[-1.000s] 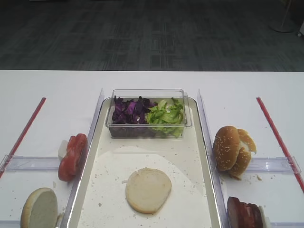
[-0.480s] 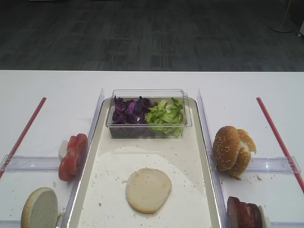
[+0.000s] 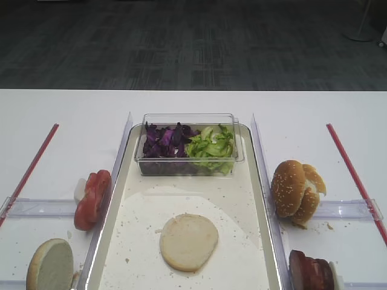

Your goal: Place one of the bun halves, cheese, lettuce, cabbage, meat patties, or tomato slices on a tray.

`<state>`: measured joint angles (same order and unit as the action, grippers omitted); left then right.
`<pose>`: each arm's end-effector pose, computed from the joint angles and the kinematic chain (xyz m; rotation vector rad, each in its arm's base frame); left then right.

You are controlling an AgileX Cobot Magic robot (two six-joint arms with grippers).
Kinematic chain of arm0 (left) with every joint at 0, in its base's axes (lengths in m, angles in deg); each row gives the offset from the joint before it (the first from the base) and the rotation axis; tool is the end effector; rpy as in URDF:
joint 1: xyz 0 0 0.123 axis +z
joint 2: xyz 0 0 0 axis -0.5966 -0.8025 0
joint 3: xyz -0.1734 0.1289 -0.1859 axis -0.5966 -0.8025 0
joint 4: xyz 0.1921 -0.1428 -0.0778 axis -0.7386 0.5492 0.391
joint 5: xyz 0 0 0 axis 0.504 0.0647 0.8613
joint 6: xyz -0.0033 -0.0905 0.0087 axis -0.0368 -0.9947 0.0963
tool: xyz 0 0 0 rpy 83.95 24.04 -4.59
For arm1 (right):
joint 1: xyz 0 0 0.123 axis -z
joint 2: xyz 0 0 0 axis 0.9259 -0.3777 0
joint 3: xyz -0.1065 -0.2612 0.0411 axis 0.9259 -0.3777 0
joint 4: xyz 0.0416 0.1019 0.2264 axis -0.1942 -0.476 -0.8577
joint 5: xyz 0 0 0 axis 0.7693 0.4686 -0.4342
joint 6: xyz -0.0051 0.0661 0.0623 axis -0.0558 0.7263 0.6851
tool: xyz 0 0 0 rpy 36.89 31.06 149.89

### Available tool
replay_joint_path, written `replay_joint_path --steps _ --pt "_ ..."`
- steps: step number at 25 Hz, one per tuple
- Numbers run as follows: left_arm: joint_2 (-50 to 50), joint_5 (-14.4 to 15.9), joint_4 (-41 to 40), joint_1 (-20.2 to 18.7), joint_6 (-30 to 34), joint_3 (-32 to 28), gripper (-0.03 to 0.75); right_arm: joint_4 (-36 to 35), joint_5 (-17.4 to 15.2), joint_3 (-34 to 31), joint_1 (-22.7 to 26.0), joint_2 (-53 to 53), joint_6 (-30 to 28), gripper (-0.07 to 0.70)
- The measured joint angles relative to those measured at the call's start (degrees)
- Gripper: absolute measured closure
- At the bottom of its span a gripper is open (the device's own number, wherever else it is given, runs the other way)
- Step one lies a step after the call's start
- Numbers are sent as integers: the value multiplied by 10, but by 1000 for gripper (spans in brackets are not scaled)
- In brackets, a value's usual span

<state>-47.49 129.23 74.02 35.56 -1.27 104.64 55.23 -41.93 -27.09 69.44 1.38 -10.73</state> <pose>-0.0126 -0.0067 0.2650 0.1184 2.1564 -0.0631 -0.0078 0.0036 0.2663 -0.0180 2.1159 0.0089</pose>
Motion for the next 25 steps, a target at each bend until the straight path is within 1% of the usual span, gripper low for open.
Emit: replay_joint_path --steps 9,15,25 --pt "0 0 -2 0 -2 0 307 0 0 0 0 0 0 -45" --pt "0 0 -33 0 -47 0 307 0 0 0 0 0 0 -45" --pt "0 0 -41 0 -54 0 307 0 0 0 0 0 0 -45"
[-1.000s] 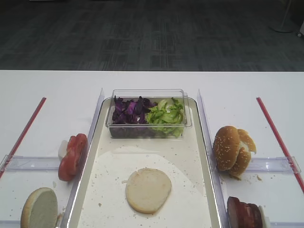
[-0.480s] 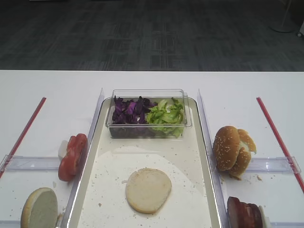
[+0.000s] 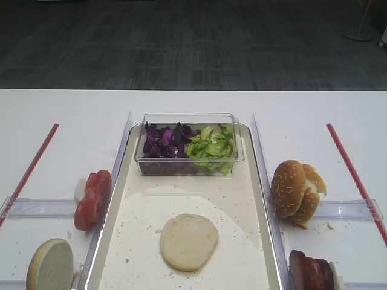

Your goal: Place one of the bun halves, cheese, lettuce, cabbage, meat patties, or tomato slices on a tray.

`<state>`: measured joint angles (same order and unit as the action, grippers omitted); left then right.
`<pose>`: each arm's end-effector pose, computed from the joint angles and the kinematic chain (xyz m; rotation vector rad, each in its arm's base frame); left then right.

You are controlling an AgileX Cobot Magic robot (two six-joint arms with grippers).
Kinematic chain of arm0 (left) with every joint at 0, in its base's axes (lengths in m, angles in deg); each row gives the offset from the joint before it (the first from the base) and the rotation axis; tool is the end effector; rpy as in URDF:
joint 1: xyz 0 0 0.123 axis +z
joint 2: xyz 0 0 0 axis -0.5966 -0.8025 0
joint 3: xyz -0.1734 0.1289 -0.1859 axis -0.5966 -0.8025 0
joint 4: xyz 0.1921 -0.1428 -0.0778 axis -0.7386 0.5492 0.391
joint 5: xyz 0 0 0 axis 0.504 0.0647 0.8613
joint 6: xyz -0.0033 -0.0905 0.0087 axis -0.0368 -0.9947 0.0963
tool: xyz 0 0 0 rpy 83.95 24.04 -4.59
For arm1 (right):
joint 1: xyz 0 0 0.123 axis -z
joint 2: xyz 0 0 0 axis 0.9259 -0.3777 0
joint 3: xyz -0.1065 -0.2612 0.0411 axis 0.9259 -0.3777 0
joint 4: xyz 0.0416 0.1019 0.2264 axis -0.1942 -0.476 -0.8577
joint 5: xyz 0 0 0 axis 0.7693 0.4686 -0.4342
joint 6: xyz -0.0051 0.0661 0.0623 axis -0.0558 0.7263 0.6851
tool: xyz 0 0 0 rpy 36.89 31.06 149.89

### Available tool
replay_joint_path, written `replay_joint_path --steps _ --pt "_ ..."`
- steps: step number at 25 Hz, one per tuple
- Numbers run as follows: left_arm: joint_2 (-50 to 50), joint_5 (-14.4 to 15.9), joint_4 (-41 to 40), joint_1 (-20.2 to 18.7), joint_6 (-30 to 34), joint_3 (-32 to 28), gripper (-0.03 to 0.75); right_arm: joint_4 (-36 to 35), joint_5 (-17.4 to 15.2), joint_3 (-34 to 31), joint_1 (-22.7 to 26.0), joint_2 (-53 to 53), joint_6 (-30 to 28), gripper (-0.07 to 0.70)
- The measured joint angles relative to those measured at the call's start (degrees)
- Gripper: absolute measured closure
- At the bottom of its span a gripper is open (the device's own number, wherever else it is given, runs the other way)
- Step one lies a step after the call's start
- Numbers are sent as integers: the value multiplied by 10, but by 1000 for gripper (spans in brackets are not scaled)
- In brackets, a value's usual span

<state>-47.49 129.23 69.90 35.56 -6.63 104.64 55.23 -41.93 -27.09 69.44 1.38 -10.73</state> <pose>-0.0124 -0.0006 0.2648 0.0081 2.1622 -0.0295 -0.0078 0.0036 0.2663 -0.0180 2.1159 0.0089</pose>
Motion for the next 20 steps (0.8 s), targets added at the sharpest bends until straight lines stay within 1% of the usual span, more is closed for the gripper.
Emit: replay_joint_path --steps 20 --pt "0 0 0 0 -1 0 307 0 0 0 0 0 0 -45"
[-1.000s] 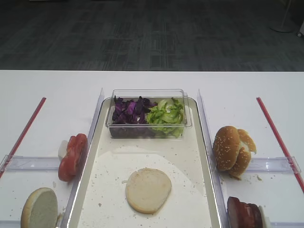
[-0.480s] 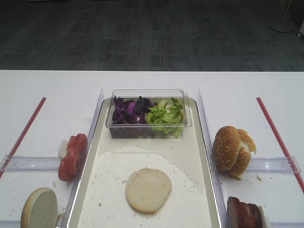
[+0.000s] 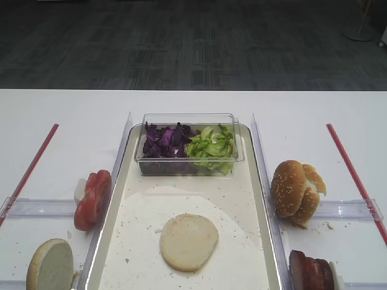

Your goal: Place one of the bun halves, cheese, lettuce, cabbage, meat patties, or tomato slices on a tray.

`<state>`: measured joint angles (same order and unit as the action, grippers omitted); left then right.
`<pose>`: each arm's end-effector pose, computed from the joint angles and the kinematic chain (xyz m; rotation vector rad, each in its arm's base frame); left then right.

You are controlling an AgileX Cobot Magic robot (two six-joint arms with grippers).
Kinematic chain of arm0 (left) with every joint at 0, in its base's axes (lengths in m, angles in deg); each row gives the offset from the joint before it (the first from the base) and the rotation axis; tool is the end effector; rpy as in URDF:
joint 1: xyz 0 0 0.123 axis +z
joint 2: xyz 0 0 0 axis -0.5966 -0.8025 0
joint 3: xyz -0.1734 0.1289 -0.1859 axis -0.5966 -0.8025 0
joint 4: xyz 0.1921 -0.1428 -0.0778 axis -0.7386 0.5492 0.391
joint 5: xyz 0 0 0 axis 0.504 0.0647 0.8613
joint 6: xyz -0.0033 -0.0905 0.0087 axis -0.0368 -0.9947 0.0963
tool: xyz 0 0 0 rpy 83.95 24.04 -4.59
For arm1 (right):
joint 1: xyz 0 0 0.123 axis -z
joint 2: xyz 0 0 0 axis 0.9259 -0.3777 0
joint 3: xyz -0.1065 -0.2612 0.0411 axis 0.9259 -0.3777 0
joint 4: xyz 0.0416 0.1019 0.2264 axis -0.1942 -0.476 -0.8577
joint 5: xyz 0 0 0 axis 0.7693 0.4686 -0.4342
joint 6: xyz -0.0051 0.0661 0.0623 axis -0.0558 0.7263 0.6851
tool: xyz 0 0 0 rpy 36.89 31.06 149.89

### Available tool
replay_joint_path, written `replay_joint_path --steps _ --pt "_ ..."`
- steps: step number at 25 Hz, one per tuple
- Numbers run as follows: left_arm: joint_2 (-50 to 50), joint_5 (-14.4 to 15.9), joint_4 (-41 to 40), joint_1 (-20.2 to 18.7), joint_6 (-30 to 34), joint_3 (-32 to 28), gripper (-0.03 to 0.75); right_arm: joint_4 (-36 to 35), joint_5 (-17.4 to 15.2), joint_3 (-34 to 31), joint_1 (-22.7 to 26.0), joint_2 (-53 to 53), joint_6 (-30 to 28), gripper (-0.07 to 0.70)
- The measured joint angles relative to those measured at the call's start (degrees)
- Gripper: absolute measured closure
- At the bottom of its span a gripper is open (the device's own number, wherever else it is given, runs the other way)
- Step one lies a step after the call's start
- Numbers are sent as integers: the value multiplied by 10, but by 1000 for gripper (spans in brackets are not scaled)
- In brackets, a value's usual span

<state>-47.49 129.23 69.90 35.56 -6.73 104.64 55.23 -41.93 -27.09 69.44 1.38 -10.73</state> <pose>-0.0124 -0.0006 0.2648 0.0062 2.1622 -0.0305 -0.0078 0.0036 0.2663 -0.0180 2.1159 0.0089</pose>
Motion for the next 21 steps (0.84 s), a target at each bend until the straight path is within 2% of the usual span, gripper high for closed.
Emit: replay_joint_path --steps 21 --pt "0 0 -1 0 -4 0 307 0 0 0 0 0 0 -45"
